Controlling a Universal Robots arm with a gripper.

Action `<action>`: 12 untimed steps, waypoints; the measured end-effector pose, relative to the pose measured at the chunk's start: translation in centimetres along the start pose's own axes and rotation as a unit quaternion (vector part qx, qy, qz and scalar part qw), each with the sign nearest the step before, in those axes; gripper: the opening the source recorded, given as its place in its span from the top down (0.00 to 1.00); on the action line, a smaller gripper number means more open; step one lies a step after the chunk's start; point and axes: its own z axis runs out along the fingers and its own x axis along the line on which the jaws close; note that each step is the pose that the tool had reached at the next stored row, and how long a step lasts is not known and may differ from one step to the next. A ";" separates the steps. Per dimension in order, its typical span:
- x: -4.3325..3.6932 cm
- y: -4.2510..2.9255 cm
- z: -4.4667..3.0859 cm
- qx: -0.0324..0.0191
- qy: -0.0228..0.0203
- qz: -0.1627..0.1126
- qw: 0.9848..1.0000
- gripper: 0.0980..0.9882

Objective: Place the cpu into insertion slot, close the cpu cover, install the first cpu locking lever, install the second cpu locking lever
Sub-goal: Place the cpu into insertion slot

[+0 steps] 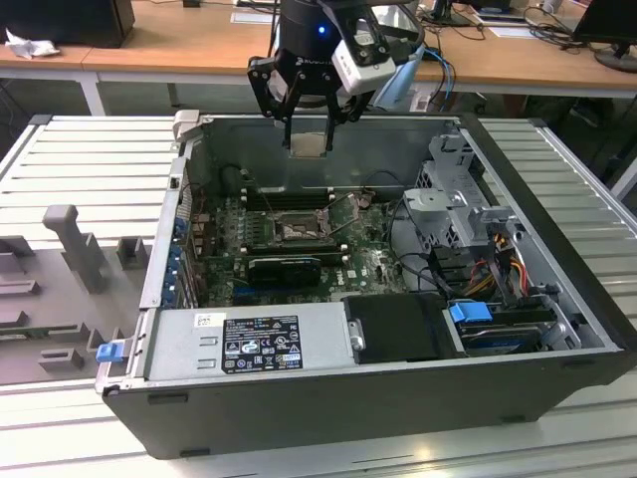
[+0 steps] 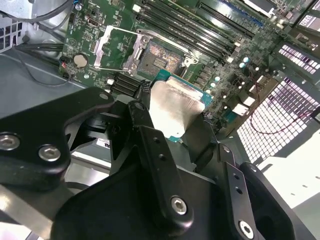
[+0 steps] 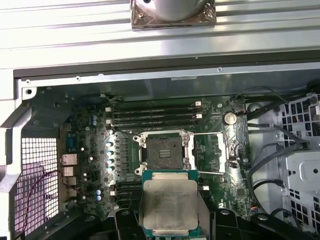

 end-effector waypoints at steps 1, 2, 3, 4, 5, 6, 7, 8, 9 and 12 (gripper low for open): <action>0.00 0.00 0.00 0.000 0.000 0.002 1.000 0.52; 0.00 0.00 0.00 0.000 0.000 0.004 1.000 0.52; 0.00 0.00 0.00 0.000 -0.001 0.006 1.000 0.52; 0.00 0.00 0.00 0.000 -0.001 0.008 1.000 0.52; 0.00 0.00 0.00 0.000 -0.001 0.008 1.000 0.52; 0.00 0.00 0.00 0.000 -0.001 0.009 1.000 0.52; 0.00 0.00 0.00 0.000 -0.001 0.010 1.000 0.52; 0.00 0.00 0.00 0.000 -0.001 0.011 1.000 0.52; 0.00 0.00 0.00 0.000 -0.001 0.012 1.000 0.52; 0.00 0.00 0.00 0.000 -0.001 0.014 1.000 0.52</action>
